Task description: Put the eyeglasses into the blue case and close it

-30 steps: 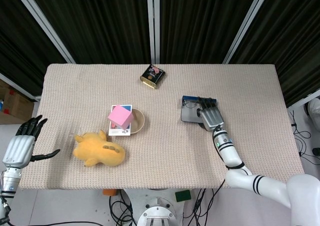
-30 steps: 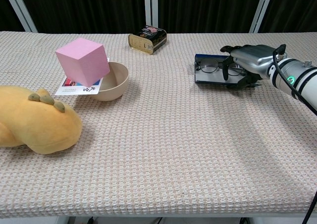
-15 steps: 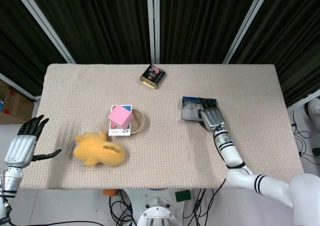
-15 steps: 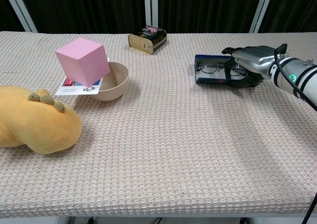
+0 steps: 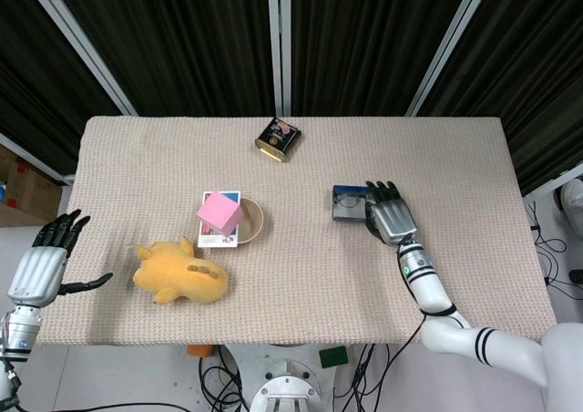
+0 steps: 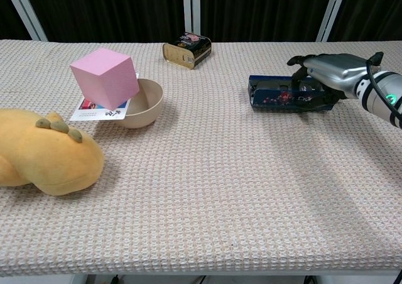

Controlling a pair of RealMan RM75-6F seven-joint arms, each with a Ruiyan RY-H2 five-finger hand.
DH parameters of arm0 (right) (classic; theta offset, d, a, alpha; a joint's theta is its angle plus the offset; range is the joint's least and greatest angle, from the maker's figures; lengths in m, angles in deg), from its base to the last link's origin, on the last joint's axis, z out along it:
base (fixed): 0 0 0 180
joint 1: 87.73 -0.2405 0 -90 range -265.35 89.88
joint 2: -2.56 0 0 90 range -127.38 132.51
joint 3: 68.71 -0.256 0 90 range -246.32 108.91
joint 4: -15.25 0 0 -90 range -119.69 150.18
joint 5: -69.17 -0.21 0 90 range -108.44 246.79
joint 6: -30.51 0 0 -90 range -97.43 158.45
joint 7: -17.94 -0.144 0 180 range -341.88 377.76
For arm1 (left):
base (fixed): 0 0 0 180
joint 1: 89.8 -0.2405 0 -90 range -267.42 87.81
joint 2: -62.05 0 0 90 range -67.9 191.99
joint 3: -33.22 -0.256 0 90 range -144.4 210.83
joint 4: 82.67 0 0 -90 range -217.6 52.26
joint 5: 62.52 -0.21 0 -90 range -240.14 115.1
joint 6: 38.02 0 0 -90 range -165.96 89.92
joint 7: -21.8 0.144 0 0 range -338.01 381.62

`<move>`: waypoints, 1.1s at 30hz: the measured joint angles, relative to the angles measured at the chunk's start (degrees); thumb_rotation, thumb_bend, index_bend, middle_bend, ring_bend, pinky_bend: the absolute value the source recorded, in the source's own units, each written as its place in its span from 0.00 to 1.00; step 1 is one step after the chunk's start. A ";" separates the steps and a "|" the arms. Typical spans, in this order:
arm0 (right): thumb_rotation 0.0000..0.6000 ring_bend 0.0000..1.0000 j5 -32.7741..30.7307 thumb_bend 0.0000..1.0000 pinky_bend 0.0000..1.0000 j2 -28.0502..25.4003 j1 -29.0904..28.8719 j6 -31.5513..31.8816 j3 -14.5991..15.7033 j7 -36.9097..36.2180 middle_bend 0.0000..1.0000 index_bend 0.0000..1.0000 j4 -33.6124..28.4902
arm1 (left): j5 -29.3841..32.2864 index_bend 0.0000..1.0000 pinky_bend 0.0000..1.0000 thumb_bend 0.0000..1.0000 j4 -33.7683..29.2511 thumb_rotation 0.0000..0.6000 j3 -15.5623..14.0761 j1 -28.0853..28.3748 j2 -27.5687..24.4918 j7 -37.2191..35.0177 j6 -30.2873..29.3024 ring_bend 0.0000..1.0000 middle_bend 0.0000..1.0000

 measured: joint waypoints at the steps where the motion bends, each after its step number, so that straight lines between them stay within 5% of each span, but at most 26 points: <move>1: 1.00 0.00 0.56 0.97 0.00 -0.35 0.52 0.76 0.43 -0.04 0.07 0.70 -0.74 | -0.06 0.07 0.11 0.00 -0.06 0.37 -0.01 0.00 -0.02 0.05 -0.03 0.00 0.00; 13: 1.00 0.00 11.47 0.97 0.00 -7.42 10.21 11.75 9.45 -0.57 0.08 0.71 -10.56 | -0.66 0.07 0.11 0.00 -0.50 0.37 -0.21 -0.13 -0.01 0.61 -0.63 0.00 0.00; 26: 1.00 0.00 8.74 0.96 0.00 -3.40 5.69 7.53 1.29 -1.05 0.08 0.71 -4.44 | 0.84 0.07 0.11 0.00 -1.31 0.37 0.22 0.57 -0.55 1.57 1.19 0.00 0.00; 33: 1.00 0.00 7.83 0.95 0.00 0.56 3.58 6.61 -0.71 0.43 0.08 0.68 1.51 | 1.83 0.07 0.11 0.00 -1.08 0.36 0.39 0.75 -0.87 1.30 2.13 0.00 0.00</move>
